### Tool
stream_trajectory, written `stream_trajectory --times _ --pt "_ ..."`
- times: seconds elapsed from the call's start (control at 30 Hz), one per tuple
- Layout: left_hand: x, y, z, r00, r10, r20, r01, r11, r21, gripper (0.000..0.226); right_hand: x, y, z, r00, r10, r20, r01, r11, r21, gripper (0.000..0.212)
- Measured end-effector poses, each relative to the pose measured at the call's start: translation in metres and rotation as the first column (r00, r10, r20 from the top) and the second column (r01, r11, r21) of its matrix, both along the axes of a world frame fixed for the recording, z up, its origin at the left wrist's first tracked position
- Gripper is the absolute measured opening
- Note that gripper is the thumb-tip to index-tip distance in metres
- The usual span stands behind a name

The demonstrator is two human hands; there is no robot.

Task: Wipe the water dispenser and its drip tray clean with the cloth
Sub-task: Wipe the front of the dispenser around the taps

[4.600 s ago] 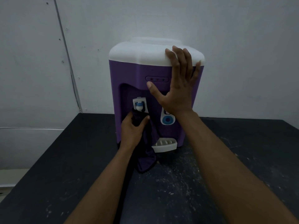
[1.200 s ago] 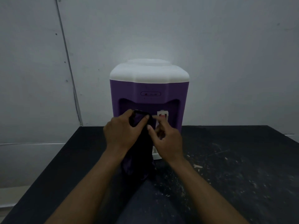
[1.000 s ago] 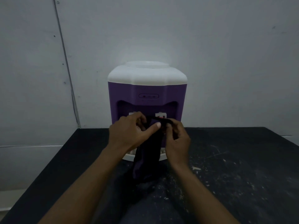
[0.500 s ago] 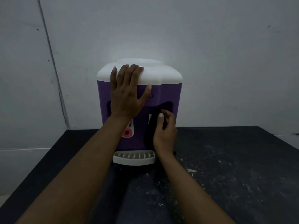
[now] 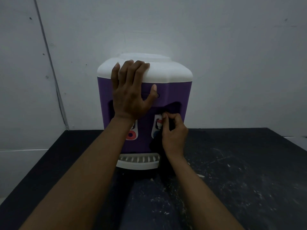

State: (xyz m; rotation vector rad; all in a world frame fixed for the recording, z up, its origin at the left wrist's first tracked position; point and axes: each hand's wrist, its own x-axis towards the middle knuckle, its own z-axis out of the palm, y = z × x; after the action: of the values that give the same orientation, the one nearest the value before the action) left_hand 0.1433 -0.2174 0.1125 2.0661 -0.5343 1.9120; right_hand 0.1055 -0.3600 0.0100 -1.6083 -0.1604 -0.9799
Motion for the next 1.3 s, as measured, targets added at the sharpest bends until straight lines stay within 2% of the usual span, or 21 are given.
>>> stream_trajectory --times 0.1,0.27,0.43,0.6,0.67,0.77,0.93,1.3 --pt "0.0 -0.001 0.0 1.0 -0.004 0.007 0.004 1.0 -0.011 0.054 0.0 0.002 0.003 0.998 0.043 -0.035 -0.042 0.998 0.04 0.011" --pt "0.001 -0.002 -0.001 1.0 -0.013 0.006 0.013 1.0 -0.018 0.055 0.002 0.0 0.009 0.997 0.076 -0.006 -0.076 0.983 -0.166 0.011" --pt "0.001 -0.002 -0.001 1.0 -0.015 0.007 0.015 1.0 -0.012 0.055 0.003 -0.004 0.006 0.999 0.025 -0.03 -0.027 0.996 -0.081 0.013" --pt "0.0 -0.002 -0.001 1.0 -0.011 0.004 0.011 1.0 -0.017 0.056 0.003 -0.005 0.009 0.994 0.105 -0.01 -0.104 0.964 -0.245 0.008" --pt "-0.001 -0.001 -0.001 1.0 -0.011 0.001 0.011 1.0 -0.011 0.055 0.005 -0.01 0.01 0.996 0.087 -0.036 -0.092 0.974 -0.208 0.01" --pt "-0.002 -0.001 -0.001 1.0 -0.012 -0.001 0.012 1.0 -0.009 0.055 0.004 -0.013 0.005 0.998 0.058 -0.031 -0.06 0.996 -0.067 0.014" --pt "-0.003 -0.002 -0.001 1.0 -0.008 -0.004 0.008 1.0 -0.016 0.055 -0.002 -0.014 -0.016 0.985 0.164 -0.048 -0.156 0.979 0.134 0.014" --pt "-0.001 -0.001 -0.002 1.0 -0.009 0.009 0.009 1.0 -0.012 0.056 -0.002 -0.002 -0.021 0.994 0.104 0.039 -0.111 0.951 0.288 0.007"
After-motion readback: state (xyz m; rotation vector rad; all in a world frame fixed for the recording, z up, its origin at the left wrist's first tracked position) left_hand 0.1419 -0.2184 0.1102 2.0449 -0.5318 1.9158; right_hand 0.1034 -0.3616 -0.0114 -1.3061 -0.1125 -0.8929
